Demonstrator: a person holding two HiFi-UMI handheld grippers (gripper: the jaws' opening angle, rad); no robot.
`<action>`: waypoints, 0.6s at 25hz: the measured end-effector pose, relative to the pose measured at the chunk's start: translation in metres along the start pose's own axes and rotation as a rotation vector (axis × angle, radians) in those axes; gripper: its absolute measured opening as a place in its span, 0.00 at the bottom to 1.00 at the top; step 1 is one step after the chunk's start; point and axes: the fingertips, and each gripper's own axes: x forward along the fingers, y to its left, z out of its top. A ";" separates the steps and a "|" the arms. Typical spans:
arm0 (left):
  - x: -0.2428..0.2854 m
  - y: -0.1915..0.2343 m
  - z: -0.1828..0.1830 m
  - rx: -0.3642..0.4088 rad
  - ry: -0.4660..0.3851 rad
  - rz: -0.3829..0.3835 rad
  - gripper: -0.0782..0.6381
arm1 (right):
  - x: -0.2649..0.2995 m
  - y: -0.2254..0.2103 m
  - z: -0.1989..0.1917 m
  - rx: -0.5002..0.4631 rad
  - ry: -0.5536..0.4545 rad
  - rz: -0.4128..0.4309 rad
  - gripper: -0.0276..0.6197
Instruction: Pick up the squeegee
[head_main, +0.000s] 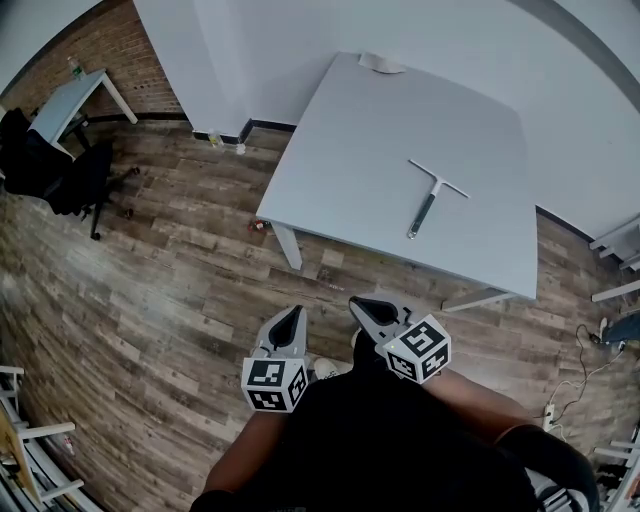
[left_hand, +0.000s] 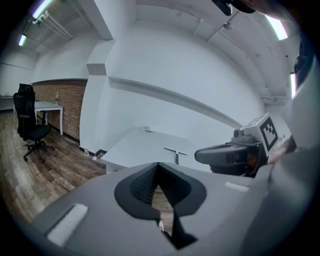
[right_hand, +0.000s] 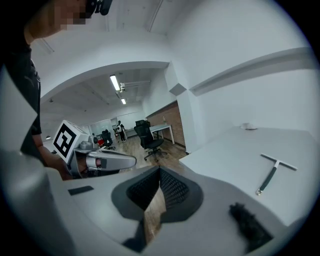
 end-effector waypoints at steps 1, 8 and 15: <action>0.003 0.000 0.002 0.003 0.002 0.002 0.12 | 0.000 -0.004 0.000 0.009 -0.002 -0.002 0.05; 0.022 -0.009 0.007 0.051 0.040 -0.028 0.12 | 0.003 -0.029 -0.003 0.048 -0.011 -0.023 0.05; 0.056 -0.017 0.007 0.060 0.080 -0.061 0.12 | -0.001 -0.064 -0.009 0.099 -0.003 -0.068 0.05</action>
